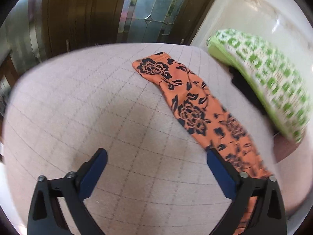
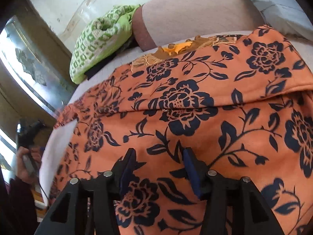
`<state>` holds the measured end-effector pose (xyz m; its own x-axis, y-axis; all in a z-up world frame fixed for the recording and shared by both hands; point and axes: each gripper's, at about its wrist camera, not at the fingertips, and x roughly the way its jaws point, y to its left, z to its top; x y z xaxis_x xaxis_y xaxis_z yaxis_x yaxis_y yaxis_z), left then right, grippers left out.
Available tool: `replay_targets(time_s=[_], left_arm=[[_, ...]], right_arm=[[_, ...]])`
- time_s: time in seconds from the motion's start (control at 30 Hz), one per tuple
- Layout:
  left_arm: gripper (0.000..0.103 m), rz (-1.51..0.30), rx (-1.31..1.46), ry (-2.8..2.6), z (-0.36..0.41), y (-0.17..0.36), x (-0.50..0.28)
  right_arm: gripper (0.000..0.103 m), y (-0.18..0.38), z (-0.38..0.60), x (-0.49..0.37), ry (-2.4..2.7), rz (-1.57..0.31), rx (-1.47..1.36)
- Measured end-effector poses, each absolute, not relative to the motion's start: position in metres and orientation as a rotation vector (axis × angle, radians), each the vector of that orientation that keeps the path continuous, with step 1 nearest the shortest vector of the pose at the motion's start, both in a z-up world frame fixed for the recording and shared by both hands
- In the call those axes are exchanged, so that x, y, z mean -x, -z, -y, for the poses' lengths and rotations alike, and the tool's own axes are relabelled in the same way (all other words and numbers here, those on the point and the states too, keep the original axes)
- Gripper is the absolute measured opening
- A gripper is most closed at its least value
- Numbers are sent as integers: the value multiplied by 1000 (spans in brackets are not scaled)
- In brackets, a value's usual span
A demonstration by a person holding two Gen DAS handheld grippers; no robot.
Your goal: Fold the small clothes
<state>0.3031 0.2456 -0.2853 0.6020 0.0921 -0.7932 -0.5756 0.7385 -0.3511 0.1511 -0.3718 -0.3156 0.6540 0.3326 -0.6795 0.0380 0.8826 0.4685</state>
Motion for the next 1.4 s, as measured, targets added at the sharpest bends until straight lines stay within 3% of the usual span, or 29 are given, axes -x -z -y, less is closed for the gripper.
replay_targets(time_s=[0.07, 0.53, 0.9, 0.93, 0.97, 1.07, 1.23, 1.4], left_arm=[[85, -854, 741, -373, -255, 292, -298], [84, -982, 950, -337, -315, 305, -373], [83, -914, 1059, -341, -327, 316, -419], [73, -908, 1040, -335, -325, 316, -423], [51, -910, 1011, -327, -323, 316, -428], [8, -966, 956, -314, -323, 325, -439], [5, -908, 883, -356, -317, 308, -432], [5, -842, 665, -242, -263, 242, -430]], right_arm=[[55, 315, 372, -150, -177, -844, -471], [59, 315, 365, -155, -162, -851, -440], [62, 315, 366, -157, -169, -841, -456], [62, 315, 366, -157, -170, -841, -459], [62, 316, 366, -157, -171, -840, -461], [62, 316, 367, -158, -172, -838, -467], [63, 315, 368, -157, -178, -833, -486], [61, 305, 382, -156, -161, -799, -537]])
